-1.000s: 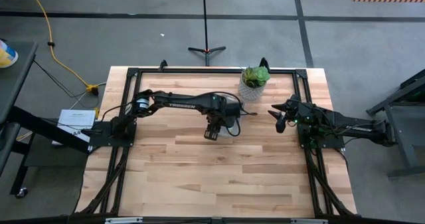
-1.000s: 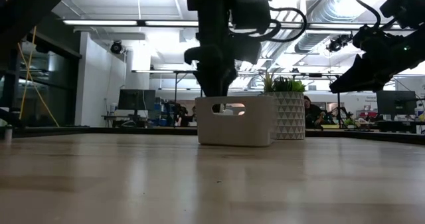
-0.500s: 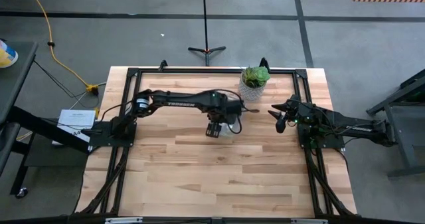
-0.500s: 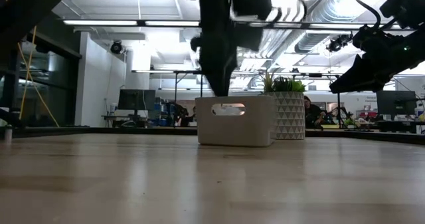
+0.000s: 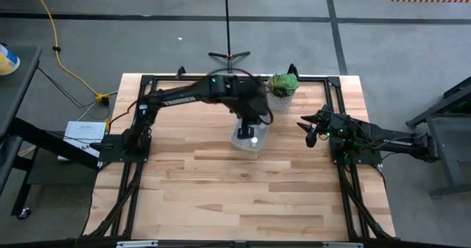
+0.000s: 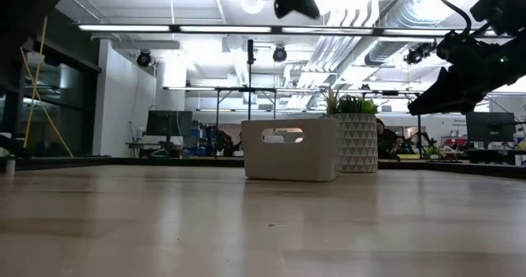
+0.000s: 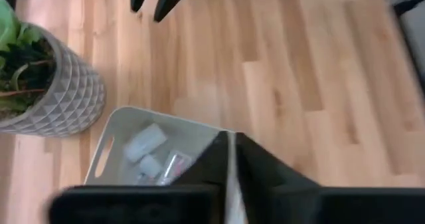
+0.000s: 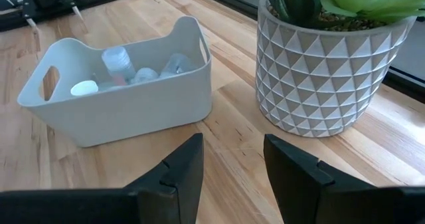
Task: Pick and place pill bottles into a basket
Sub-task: Return to Home Position
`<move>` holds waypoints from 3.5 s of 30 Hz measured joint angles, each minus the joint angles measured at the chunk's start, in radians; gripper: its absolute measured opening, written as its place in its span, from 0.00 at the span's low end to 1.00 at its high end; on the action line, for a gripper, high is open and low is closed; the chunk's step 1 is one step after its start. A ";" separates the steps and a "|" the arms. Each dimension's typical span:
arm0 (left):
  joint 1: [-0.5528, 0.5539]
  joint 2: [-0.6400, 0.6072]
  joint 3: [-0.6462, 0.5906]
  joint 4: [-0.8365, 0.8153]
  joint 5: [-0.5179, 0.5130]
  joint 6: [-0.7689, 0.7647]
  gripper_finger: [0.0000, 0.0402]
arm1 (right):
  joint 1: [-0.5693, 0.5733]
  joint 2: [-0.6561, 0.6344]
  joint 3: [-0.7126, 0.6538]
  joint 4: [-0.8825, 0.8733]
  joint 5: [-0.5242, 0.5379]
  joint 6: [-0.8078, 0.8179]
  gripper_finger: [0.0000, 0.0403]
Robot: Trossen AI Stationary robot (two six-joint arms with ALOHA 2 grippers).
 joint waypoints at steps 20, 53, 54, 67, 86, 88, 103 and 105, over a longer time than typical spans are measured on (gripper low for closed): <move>0.005 -0.396 -0.612 0.640 0.026 -0.134 0.09 | 0.000 0.000 0.000 -0.001 0.002 0.001 0.37; -0.131 -1.836 -2.273 1.532 -0.345 -0.360 0.06 | 0.001 -0.008 0.000 0.362 -0.358 -0.104 0.02; -0.131 -1.845 -2.277 1.530 -0.345 -0.360 0.06 | 0.001 -0.008 0.000 0.365 -0.372 -0.100 0.03; -0.131 -1.851 -2.299 1.413 -0.359 -0.311 0.06 | -0.002 -0.006 -0.133 0.570 -0.399 -0.179 0.00; -0.131 -2.009 -2.300 1.312 -0.353 -0.332 0.08 | -0.002 -0.006 -0.134 0.574 -0.360 -0.139 0.00; -0.131 -2.030 -2.300 1.292 -0.353 -0.335 0.09 | -0.002 -0.006 -0.134 0.568 -0.322 -0.109 0.01; -0.131 -2.044 -2.301 1.212 -0.354 -0.419 0.24 | -0.002 -0.006 -0.134 0.536 -0.257 -0.112 0.01; -0.131 -2.044 -2.301 1.212 -0.355 -0.419 0.26 | -0.002 -0.006 -0.134 0.536 -0.257 -0.112 0.02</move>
